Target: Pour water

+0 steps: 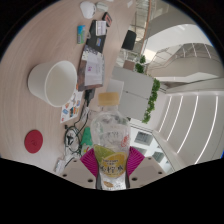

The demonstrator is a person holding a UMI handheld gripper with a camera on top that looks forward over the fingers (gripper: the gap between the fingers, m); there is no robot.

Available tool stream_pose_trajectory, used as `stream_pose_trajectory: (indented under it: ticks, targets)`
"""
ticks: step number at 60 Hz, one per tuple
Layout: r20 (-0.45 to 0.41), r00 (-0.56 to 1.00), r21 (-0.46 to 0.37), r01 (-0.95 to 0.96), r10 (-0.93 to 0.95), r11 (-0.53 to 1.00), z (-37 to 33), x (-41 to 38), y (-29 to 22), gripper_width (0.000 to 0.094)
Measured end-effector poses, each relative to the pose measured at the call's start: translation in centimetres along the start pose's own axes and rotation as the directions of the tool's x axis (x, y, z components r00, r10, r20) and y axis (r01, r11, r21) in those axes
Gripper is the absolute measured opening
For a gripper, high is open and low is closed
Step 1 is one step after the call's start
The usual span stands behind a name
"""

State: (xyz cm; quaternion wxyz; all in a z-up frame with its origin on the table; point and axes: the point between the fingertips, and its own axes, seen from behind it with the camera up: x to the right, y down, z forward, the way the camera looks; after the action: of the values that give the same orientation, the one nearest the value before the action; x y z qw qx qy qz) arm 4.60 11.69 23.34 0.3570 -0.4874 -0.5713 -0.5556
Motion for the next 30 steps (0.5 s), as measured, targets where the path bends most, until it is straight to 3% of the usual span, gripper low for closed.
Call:
stream_pose_trajectory:
  ticks: [6, 11, 23, 30]
  targets:
    - [0.019, 0.942, 0.009, 0.334, -0.334, 0.942, 0.1, -0.9, -1.8, 0.0321]
    - [0.022, 0.867, 0.017, 0.497, -0.498, 0.867, 1.2, -1.3, -2.8, 0.0324]
    - [0.053, 0.823, 0.011, 0.566, -0.565, 0.825, 1.2, -0.7, -2.6, 0.0324]
    - [0.065, 0.873, 0.022, 0.482, -0.483, 0.876, 1.6, -0.8, -2.4, 0.0323]
